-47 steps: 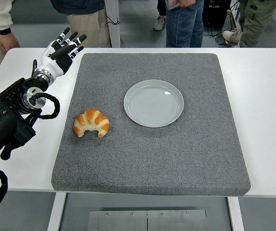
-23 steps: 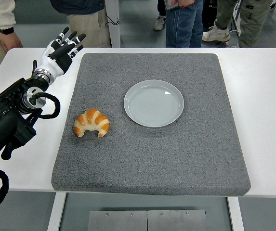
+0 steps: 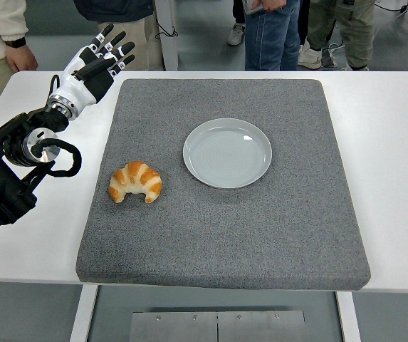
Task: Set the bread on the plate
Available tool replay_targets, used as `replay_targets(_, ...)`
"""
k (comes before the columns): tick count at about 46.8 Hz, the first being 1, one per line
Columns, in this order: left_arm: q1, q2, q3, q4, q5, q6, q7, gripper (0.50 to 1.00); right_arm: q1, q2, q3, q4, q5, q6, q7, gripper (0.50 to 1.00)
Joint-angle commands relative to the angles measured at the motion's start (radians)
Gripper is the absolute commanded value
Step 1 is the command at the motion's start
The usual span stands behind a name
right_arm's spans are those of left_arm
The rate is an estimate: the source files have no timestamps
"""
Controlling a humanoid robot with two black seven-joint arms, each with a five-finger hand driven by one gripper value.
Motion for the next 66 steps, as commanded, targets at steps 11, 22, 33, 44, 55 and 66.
replay_targets(11,-0.007,0.125,0.121,-0.209,0.041,0.066,0.003,0.971,0.0,0.0,0.0,0.0,0.0,0.0,0.0,1.0)
replay_targets(22,-0.007,0.234,0.144,-0.365,0.209,0.075,0.012,0.971,0.0,0.0,0.0,0.0,0.0,0.0,0.0,1.0)
replay_targets(33,0.003,0.317,0.143,-0.465,0.42,0.113,0.052,0.971,0.0,0.0,0.0,0.0,0.0,0.0,0.0,1.0)
replay_targets(44,0.026,0.41,0.144,-0.609,0.608,0.144,0.103,0.971,0.0,0.0,0.0,0.0,0.0,0.0,0.0,1.0)
replay_targets(55,0.059,0.51,0.199,-0.718,0.777,0.144,0.114,0.971,0.0,0.0,0.0,0.0,0.0,0.0,0.0,1.0)
replay_targets(66,0.087,0.554,0.218,-0.778,0.918,0.141,0.117,0.969,0.0,0.0,0.0,0.0,0.0,0.0,0.0,1.0)
